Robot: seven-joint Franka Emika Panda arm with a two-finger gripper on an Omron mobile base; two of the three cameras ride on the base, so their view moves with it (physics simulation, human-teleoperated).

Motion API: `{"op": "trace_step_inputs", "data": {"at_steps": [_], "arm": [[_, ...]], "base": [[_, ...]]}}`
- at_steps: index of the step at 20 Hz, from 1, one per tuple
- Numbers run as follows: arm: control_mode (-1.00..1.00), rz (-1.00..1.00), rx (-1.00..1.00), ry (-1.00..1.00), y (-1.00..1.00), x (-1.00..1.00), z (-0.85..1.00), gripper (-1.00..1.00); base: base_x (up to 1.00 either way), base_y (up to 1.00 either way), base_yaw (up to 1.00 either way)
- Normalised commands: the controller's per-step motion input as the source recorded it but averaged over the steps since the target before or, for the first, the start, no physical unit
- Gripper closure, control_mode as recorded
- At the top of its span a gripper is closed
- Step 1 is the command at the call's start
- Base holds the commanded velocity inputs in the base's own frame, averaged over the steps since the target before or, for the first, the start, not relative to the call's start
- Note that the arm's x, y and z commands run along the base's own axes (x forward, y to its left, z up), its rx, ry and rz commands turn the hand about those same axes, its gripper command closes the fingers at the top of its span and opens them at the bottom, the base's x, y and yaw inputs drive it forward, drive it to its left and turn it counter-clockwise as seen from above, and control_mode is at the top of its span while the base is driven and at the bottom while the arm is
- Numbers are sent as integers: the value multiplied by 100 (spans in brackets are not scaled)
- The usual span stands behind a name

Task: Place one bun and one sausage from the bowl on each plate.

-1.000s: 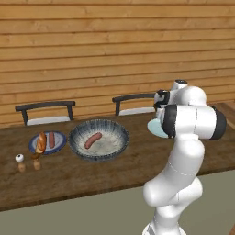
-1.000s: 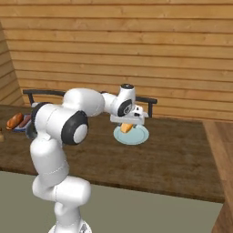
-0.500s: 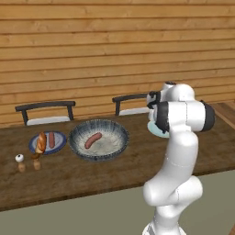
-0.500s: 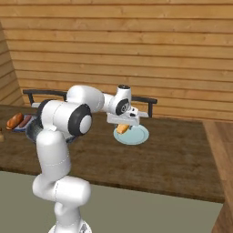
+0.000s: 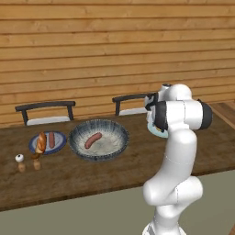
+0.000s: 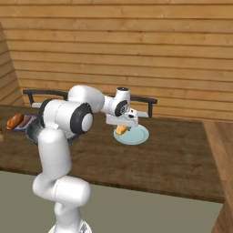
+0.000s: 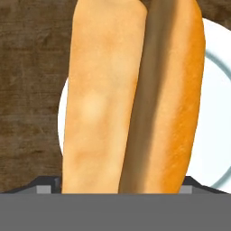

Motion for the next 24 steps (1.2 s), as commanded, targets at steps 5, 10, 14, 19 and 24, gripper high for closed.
{"op": "trace_step_inputs", "data": {"at_steps": [5,10,14,19,24], "arm": [[-100,0,0,0,0,5,0,-100],[-100,0,0,0,0,1,0,-100],[-100,0,-6,0,0,-4,47,-100],[-100,-6,-8,-3,43,-24,99,-100],[-100,-24,15,-17,80,-51,100,-100]], "base": [[0,0,0],[0,0,0],[0,0,0],[0,0,0],[0,0,0]]}}
